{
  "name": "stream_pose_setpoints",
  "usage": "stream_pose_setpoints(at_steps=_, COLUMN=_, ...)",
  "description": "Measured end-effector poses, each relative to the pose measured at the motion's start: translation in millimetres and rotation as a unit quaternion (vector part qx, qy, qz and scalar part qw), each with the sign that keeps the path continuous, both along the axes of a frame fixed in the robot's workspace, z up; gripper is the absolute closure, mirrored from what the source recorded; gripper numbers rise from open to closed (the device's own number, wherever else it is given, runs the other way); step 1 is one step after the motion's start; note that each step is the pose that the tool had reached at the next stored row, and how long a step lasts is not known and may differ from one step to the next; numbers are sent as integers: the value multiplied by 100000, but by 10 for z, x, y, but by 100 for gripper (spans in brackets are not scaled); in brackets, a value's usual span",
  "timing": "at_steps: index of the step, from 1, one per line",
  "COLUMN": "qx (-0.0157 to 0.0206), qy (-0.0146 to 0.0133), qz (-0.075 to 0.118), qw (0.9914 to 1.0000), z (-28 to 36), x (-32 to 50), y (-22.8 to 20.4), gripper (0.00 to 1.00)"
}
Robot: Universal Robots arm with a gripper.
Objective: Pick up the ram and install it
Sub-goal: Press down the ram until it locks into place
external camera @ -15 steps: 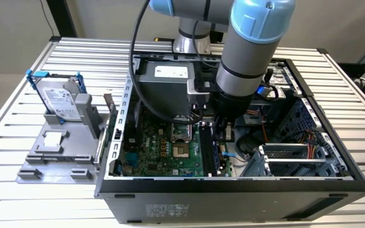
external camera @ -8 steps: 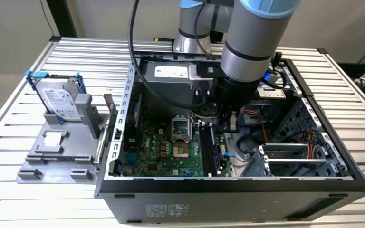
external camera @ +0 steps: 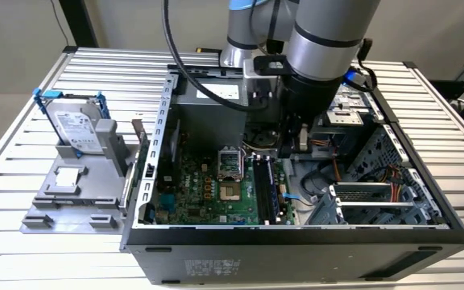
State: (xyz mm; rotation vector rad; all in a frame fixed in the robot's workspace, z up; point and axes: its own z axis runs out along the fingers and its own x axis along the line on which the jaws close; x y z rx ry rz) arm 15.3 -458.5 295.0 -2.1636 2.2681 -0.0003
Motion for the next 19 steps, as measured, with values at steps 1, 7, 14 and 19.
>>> stream_pose_setpoints(at_steps=1, qx=-7, qy=3, qz=0, qw=100000, z=47, x=0, y=0, gripper=100)
stream_pose_setpoints(at_steps=7, qx=-3, qy=2, qz=-2, qw=100000, z=319, x=0, y=0, gripper=100)
stream_pose_setpoints(at_steps=14, qx=-3, qy=1, qz=1, qw=100000, z=446, x=0, y=0, gripper=100)
stream_pose_setpoints(at_steps=19, qx=-7, qy=3, qz=0, qw=100000, z=484, x=0, y=0, gripper=100)
